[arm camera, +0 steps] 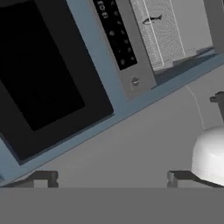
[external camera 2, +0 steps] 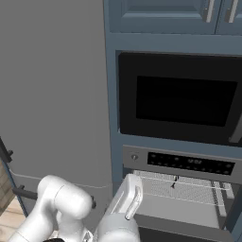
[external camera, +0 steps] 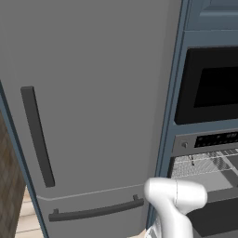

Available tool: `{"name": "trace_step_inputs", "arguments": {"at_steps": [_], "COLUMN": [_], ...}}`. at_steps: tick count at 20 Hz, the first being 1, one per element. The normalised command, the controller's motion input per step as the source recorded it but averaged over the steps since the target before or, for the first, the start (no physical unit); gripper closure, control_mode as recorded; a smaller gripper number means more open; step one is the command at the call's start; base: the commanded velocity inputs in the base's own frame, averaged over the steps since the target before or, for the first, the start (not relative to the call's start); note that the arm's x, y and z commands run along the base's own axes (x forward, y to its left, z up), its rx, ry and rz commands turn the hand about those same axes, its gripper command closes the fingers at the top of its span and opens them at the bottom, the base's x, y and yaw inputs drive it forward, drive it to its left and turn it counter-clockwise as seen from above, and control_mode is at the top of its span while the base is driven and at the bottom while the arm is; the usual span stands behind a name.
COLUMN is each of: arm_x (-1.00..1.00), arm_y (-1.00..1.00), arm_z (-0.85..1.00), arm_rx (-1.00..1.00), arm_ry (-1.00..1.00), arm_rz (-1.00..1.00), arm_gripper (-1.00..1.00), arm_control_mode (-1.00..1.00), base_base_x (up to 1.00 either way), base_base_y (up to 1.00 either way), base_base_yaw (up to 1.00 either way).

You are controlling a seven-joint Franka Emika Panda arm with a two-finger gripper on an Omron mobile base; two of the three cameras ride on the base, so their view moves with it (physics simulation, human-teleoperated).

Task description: Take the fish from the oven and place it on the plate on the counter.

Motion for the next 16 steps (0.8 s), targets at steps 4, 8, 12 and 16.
{"name": "trace_step_inputs", "arguments": {"at_steps": [4,8,12,16], "arm_x": [0.45,0.16,0.41,0.71], "arm_y": [-0.21,-0.33,-0.12,-0.13], "arm_z": [-0.57,-0.76,-0.56,-0.58], "arm_rx": [0.29,0.1,0.02,0.02], "arm_ry": [-0.19,-0.04,0.17,0.2], "arm_rz": [0.16,0.03,0.0,0.0], "arm_gripper": [-1.0,-1.0,-1.0,-1.0], "arm_control_mode": [-1.0,-1.0,-1.0,-1.0], "base_base_x": [0.0,0.0,0.0,0.0], "base_base_y": [0.0,0.0,0.0,0.0], "base_base_yaw": [0.0,0.0,0.0,0.0]}}
